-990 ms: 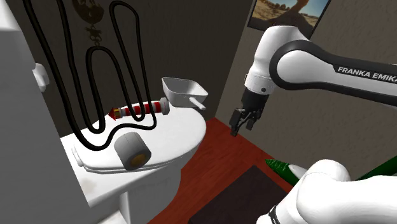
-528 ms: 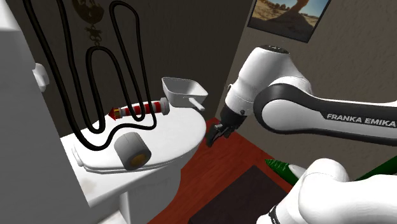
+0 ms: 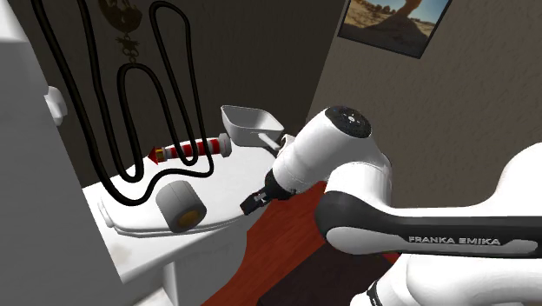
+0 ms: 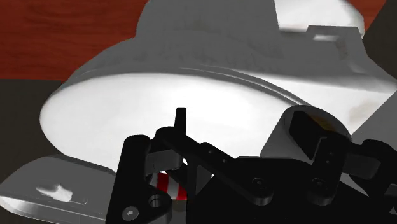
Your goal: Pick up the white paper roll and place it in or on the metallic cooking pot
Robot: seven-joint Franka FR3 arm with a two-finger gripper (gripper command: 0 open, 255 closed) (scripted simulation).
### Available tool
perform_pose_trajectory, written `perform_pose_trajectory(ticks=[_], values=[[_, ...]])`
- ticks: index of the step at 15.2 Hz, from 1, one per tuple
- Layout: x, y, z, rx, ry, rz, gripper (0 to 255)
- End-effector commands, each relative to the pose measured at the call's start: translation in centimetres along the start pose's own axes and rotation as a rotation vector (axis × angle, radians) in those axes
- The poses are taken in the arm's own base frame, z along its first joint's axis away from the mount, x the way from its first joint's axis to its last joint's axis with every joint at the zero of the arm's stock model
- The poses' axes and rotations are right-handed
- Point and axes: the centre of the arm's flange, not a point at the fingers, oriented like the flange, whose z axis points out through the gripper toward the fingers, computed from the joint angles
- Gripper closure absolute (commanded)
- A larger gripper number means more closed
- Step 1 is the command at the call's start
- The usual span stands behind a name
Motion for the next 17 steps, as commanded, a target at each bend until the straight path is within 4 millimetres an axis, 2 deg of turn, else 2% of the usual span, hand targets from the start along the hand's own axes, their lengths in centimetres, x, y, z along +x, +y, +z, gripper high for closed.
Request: perform_pose_trajectory(ticks=[1,9,17], values=[[-0.1,-2.5,1.3,-0.003,0.072,-0.016,0],[0.1,-11.3,6.6,-0.043,0.332,-0.076,0],[1.4,-11.2,10.4,-0.044,0.332,-0.076,0]])
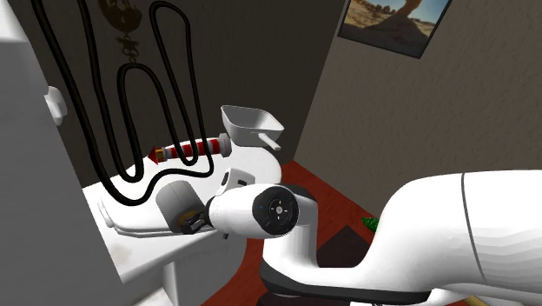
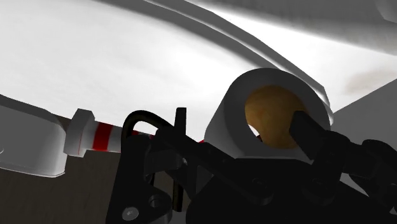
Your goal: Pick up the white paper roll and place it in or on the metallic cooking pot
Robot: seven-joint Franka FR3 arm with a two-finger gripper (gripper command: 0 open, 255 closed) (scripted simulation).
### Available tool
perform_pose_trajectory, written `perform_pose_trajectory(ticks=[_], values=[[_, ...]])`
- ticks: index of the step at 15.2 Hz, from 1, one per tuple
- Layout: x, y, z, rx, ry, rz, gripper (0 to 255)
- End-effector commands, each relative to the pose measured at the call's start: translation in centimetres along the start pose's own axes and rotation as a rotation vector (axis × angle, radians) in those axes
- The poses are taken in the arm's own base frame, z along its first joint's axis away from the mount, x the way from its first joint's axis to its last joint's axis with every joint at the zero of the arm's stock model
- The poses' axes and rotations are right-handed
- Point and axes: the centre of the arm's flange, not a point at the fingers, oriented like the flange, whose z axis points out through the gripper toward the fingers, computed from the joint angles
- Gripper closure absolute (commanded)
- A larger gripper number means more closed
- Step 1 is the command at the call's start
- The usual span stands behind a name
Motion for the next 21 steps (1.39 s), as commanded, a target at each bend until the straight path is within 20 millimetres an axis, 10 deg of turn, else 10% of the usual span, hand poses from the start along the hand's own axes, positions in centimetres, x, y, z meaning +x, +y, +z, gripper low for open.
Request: perform_pose_trajectory(ticks=[1,8,9,21], values=[[0.0,-0.1,0.5,0.001,0.000,0.000,0],[0.0,-0.1,0.5,0.001,0.000,0.000,0],[0.0,-0.1,0.5,0.001,0.000,0.000,255],[1.1,0.1,-0.7,0.001,0.000,0.000,255]])
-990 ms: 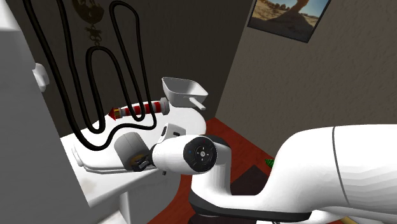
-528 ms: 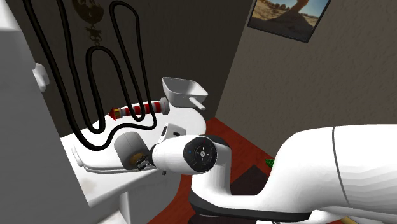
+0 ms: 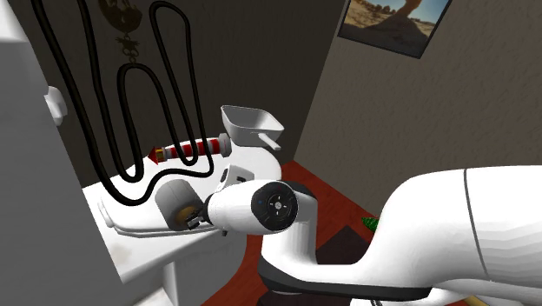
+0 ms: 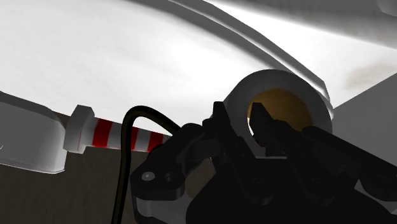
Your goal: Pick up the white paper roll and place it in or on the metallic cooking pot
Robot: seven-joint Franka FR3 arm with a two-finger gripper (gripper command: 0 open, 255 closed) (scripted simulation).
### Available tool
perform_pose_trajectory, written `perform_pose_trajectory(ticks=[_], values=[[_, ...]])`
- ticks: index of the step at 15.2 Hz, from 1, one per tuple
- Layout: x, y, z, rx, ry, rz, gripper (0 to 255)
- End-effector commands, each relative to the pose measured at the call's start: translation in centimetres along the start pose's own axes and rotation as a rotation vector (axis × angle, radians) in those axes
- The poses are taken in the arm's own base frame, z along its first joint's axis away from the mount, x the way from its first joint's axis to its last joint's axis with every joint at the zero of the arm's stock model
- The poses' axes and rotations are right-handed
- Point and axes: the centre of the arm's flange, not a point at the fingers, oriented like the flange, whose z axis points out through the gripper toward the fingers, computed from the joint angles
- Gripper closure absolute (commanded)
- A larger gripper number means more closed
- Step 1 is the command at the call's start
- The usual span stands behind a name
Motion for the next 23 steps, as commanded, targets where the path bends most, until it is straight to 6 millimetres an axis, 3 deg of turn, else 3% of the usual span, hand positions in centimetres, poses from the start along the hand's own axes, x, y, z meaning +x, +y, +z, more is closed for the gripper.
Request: perform_pose_trajectory(ticks=[1,23], values=[[0.7,0.2,-0.8,0.000,0.000,0.000,255],[8.5,1.7,-9.2,0.000,0.000,0.000,255]])
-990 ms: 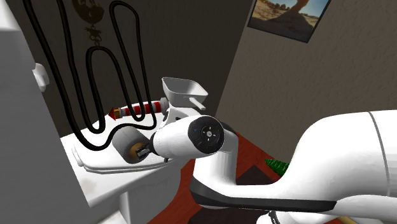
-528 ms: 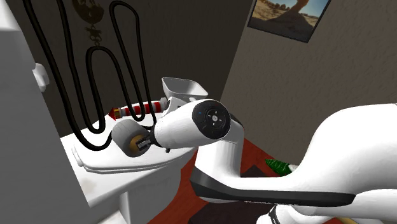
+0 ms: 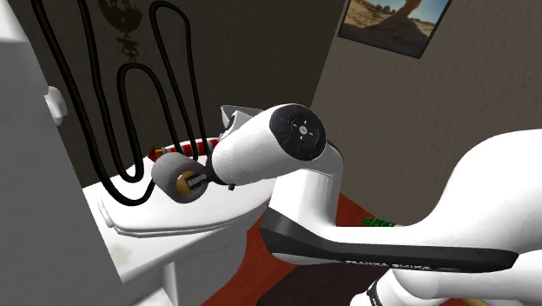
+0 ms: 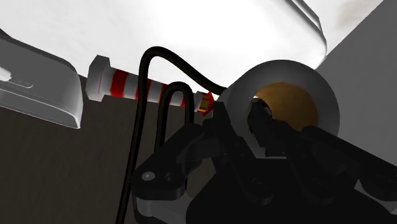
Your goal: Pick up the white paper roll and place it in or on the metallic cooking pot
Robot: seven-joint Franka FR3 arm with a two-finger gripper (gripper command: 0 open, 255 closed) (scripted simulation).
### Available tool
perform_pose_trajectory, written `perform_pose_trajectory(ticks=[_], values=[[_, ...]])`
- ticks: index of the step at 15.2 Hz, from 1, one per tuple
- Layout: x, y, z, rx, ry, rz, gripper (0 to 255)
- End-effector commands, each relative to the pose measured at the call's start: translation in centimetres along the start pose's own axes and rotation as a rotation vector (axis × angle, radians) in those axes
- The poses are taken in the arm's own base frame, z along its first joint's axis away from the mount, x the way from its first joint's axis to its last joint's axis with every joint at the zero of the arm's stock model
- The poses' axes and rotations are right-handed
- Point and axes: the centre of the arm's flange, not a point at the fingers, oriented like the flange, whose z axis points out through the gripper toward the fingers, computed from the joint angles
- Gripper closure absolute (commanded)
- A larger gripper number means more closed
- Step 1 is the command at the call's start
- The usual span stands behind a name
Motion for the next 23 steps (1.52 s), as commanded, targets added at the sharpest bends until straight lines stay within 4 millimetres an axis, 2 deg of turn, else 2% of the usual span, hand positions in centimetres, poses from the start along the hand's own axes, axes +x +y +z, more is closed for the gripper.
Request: perform_pose_trajectory(ticks=[1,14,23], values=[[0.7,0.1,-0.8,0.000,0.000,0.000,255],[5.3,1.0,-5.8,0.000,0.000,0.000,255],[7.8,11.8,-1.7,0.000,0.000,0.000,255]])
